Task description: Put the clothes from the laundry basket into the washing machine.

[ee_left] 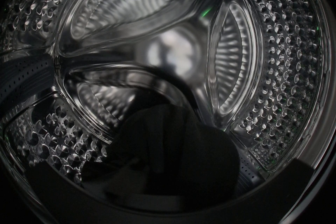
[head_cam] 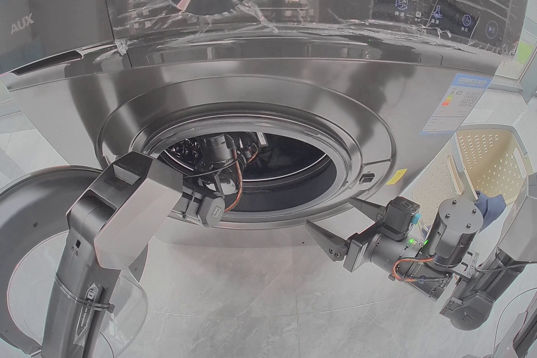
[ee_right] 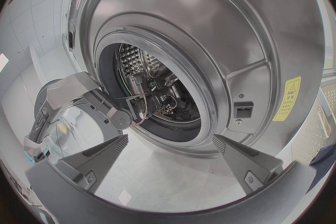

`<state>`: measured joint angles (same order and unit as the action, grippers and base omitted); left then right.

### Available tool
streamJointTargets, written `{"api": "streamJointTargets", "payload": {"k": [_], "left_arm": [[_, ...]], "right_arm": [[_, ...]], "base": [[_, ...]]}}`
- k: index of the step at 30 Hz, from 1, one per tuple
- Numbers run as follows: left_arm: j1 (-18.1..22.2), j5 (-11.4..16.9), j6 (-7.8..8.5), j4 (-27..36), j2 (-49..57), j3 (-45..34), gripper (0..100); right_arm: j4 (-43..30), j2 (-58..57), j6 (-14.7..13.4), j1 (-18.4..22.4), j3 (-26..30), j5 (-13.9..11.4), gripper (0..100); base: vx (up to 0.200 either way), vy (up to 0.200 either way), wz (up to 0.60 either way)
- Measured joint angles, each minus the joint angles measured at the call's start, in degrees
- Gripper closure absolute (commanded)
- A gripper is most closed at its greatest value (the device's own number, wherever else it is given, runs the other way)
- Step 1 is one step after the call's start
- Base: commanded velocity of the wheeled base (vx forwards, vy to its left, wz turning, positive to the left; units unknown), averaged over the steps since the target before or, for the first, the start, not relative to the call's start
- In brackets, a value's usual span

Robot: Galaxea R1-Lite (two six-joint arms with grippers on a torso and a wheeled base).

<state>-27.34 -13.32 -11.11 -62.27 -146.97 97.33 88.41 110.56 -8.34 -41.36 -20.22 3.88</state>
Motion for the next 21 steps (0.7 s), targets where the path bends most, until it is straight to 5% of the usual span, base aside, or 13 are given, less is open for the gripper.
{"api": "streamJointTargets", "payload": {"k": [7,16,21], "left_arm": [[-0.38,0.88,-0.09,0.96,0.78,-6.81,0],[-1.27,9.65,-1.72,1.43,9.44,-21.26,0],[-1.46,15.43,-4.24,-3.47,12.21,-25.45,0]], "right_arm": [[-0.02,0.05,-0.02,-0.01,0.00,0.00,0],[0.00,0.06,0.00,-0.01,0.00,0.00,0],[0.00,0.05,0.00,0.00,0.00,0.00,0]], "base": [[0.000,0.000,0.00],[0.000,0.000,0.00],[0.000,0.000,0.00]]}}
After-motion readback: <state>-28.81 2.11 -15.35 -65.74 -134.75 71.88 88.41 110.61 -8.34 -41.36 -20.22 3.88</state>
